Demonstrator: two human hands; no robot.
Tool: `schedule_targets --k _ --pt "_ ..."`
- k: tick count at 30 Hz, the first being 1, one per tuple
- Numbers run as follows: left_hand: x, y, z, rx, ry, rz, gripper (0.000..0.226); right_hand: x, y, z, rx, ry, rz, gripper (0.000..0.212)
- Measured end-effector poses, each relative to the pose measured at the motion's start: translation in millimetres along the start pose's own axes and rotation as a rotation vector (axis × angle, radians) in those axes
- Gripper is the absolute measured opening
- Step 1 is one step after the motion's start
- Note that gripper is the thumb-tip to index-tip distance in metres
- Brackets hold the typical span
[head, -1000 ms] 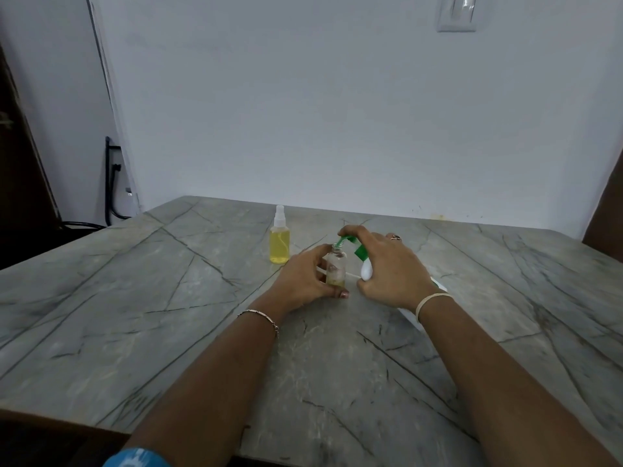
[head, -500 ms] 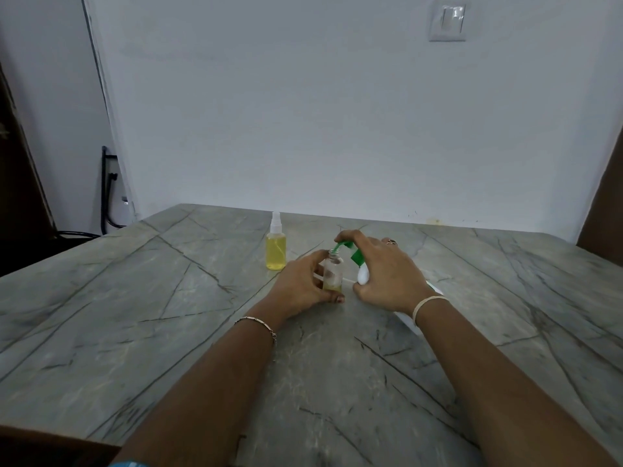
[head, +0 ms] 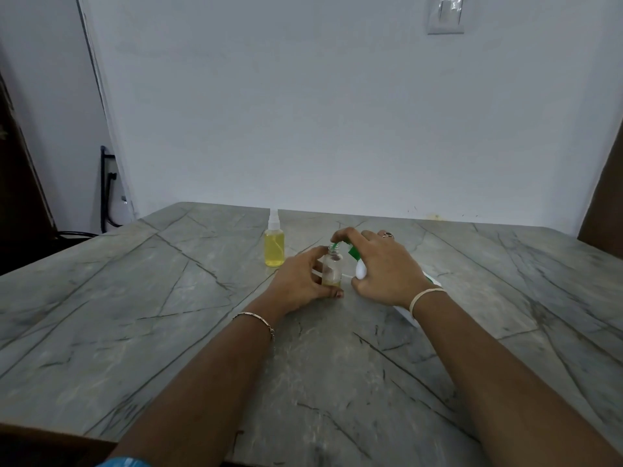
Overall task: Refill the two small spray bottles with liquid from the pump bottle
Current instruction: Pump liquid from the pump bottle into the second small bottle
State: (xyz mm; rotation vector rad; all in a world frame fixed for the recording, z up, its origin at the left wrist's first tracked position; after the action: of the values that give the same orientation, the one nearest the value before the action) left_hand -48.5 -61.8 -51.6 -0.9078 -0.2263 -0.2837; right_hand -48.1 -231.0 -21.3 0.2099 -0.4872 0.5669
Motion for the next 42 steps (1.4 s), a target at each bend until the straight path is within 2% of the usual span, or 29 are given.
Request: schedule_targets --k 9,14,22,27,31,37,42 --pt "1.9 2.1 0.7 -0.021 -0.003 -0.019 0.067 -3.3 -1.7 -0.5 -0.018 0.000 -0.007 0.076" --pt "3.9 3.2 0.8 -0.005 0.012 -0.013 0.082 0.5 0.2 -0.1 0.033 0.008 -0.029 0.069" --pt "3.3 1.3 3.4 -0.015 0.016 -0.020 0.076 -1.9 -1.1 -0.6 0.026 0.011 -0.047 0.075" --pt "3.7 1.5 2.6 0.003 0.022 -0.008 0.085 0.1 0.5 -0.2 0.059 0.013 -0.057 0.067" --pt "3.5 1.6 2.5 -0.001 0.021 -0.005 0.083 1.3 2.0 0.0 0.061 0.004 -0.055 0.066" --pt "3.7 2.3 2.8 -0.017 0.016 -0.005 0.067 -3.0 -0.6 -0.6 0.032 0.007 -0.057 0.075" --pt "1.5 -1.6 2.3 -0.007 0.019 -0.001 0.080 -1.5 0.0 0.3 0.056 0.022 -0.066 0.070"
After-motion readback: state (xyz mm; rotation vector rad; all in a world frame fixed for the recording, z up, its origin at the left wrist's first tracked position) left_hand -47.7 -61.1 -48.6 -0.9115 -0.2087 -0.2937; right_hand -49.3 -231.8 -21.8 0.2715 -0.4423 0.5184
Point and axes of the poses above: each hand's wrist, its own x-axis towards the middle knuckle, its own z-axis out of the back of the hand, y = z × x, the point moved 2 cm from there along x, towards the middle knuckle, and after that the axes turned 2 degrees about -x, right-handed, at the moved point
